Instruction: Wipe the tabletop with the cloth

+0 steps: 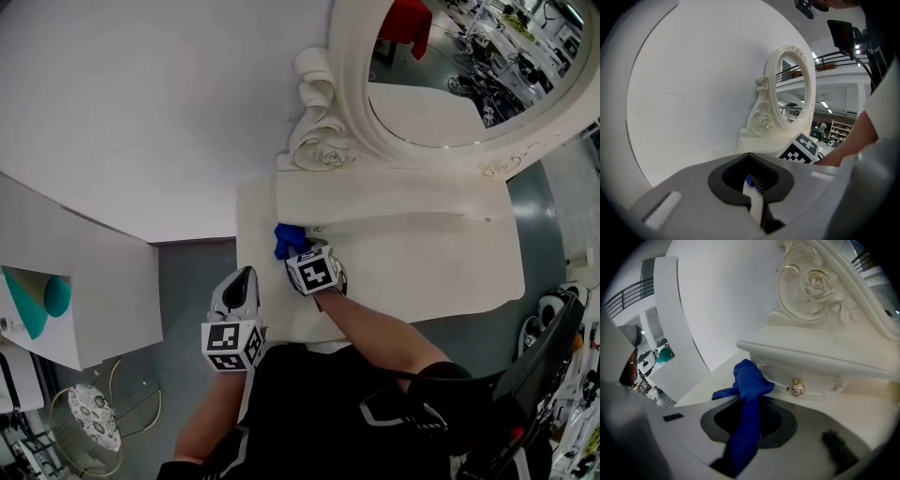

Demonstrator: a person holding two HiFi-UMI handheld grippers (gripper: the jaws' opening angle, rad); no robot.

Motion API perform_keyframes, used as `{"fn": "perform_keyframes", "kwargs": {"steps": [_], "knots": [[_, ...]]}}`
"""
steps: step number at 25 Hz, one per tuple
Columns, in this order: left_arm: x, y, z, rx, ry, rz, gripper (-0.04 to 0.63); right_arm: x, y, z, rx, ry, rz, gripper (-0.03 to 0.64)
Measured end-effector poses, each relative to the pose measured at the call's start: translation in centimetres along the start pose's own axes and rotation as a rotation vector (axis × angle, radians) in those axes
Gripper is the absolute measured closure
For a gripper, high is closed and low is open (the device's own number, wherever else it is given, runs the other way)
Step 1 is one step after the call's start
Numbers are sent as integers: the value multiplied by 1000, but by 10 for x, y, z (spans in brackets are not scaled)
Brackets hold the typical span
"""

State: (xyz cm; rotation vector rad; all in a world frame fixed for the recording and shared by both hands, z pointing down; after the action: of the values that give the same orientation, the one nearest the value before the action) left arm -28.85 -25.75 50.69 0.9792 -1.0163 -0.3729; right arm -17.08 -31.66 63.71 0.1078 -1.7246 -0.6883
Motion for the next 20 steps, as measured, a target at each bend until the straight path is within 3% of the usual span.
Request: {"fn": "perform_keyframes", "kwargs": {"steps": [7, 12, 20], "knots": [[12, -17, -38, -6, 26, -29, 588, -18, 26, -49, 112, 10, -10, 528], [28, -26, -69, 20, 30, -36, 588, -34, 42, -83, 113, 35, 7, 528], [50, -39, -116, 64, 15, -27, 588, -57, 70, -148, 199, 59, -2, 528]]}}
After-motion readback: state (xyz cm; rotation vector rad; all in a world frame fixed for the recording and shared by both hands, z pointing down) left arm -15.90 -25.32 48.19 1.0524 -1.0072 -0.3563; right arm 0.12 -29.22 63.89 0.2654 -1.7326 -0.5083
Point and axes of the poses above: the fingertips, and each gripper's own axes: x forward along the fingers, z to its left, y out of its underside, the point moved 2 cm from there along -x, backward along the fingers, and after that the axes turned 11 degrees about z, right-handed, at the moved point
